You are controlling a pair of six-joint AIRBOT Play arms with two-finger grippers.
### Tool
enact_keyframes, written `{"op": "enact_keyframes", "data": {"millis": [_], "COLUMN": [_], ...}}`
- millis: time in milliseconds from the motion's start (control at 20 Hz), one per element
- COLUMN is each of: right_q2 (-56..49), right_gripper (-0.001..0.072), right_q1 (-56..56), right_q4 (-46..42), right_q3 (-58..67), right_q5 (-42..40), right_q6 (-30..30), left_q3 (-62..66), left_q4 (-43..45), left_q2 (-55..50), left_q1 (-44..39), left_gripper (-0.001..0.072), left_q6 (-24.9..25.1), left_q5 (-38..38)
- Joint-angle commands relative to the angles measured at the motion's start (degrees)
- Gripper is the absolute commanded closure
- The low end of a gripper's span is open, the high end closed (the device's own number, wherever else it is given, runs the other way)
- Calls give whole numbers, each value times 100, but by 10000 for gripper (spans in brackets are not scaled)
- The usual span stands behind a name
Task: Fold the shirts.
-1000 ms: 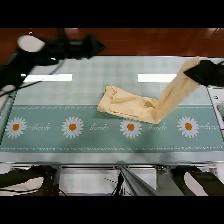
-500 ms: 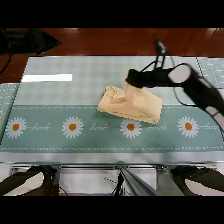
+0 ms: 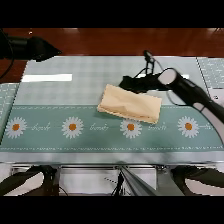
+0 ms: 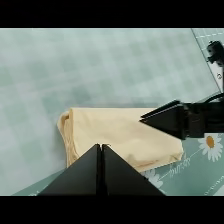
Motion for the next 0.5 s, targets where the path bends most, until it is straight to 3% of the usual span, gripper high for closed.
{"op": "enact_keyframes", "data": {"millis": [0, 100, 150, 300, 350, 450], "right_q2": [684, 1067, 1226, 1749, 1878, 1967], "right_gripper": [279, 278, 275, 252, 191, 163], "right_q1": [-1388, -2361, -2863, -4369, -4651, -4776], "right_q4": [-1749, -2999, -3193, -1803, -1257, -367], "right_q3": [4, -37, -149, -1137, -1596, -2441], "right_q5": [2124, 3213, 3488, 3117, 2826, 2271], "right_q6": [-72, -74, -74, -94, -210, -542], "left_q3": [-2, -2, -2, -2, -2, -4], "left_q4": [227, 321, 372, 407, 437, 444], "left_q2": [-7, -11, -11, -11, -11, -11], "left_q1": [79, 101, 98, 98, 98, 98], "left_gripper": [675, 675, 675, 675, 675, 675], "left_q6": [48, 46, 48, 46, 46, 46], "left_q5": [-28, -31, -61, -144, -142, -151]}}
